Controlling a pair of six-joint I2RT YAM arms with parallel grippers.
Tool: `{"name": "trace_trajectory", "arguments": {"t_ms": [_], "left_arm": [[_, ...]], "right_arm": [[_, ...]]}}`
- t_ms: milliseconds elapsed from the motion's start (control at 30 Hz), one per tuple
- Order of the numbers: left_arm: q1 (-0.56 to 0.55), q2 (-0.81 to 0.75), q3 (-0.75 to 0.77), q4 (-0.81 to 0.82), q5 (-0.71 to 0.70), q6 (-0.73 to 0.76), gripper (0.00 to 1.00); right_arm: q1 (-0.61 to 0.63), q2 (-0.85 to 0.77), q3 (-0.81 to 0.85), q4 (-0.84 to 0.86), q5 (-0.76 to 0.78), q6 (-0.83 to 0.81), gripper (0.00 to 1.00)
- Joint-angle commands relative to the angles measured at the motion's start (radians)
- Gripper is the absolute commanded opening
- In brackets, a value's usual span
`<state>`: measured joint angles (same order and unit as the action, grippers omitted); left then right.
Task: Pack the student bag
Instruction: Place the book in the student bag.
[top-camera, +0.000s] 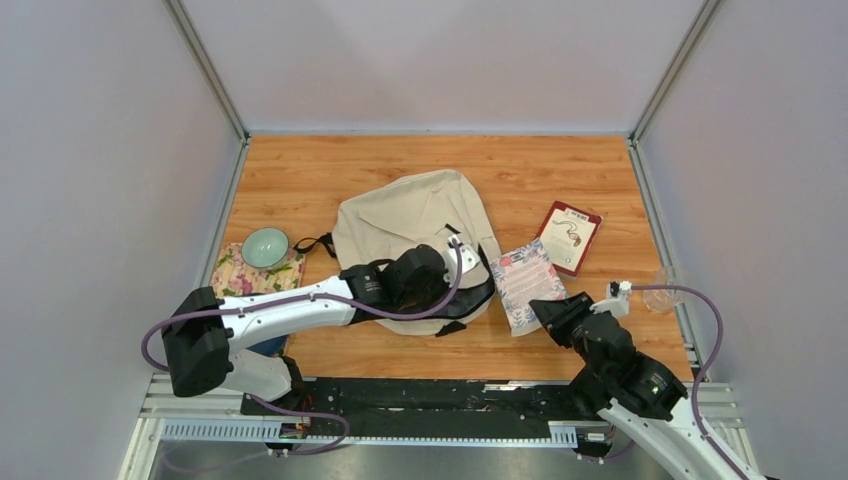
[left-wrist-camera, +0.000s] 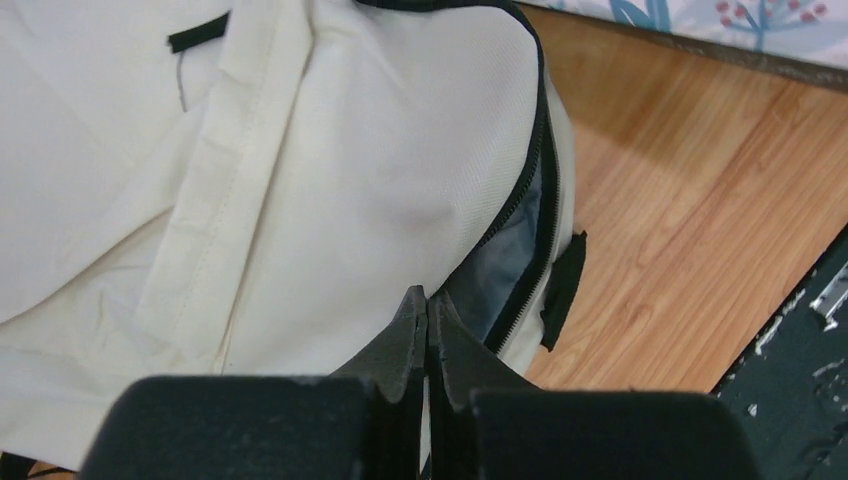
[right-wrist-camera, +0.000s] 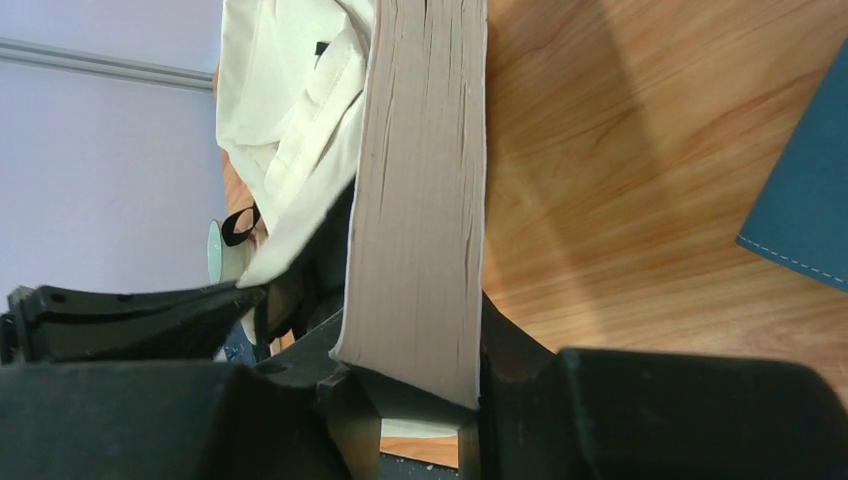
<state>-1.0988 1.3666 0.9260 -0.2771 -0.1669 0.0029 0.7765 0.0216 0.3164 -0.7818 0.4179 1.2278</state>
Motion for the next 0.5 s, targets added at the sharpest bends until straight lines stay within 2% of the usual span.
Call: {"name": "trace_trajectory", "arguments": {"t_ms": [0, 300, 467], "left_arm": [[0.043, -0.034, 0.091, 0.004, -0.077, -0.098, 0.0], [0.128, -0.109, 0.097, 0.062, -0.094, -0.227, 0.0], [0.129, -0.184, 0.05, 0.166, -0.105, -0.248, 0.0]], "right_arm": [[0.003, -0.057, 0.101, -0.005, 0.025, 0.032, 0.0], [0.003, -0.074, 0.15, -0.076, 0.009, 0.056, 0.0], [0.003, -0.074, 0.13, -0.021, -0.045, 0.096, 0.0]]}}
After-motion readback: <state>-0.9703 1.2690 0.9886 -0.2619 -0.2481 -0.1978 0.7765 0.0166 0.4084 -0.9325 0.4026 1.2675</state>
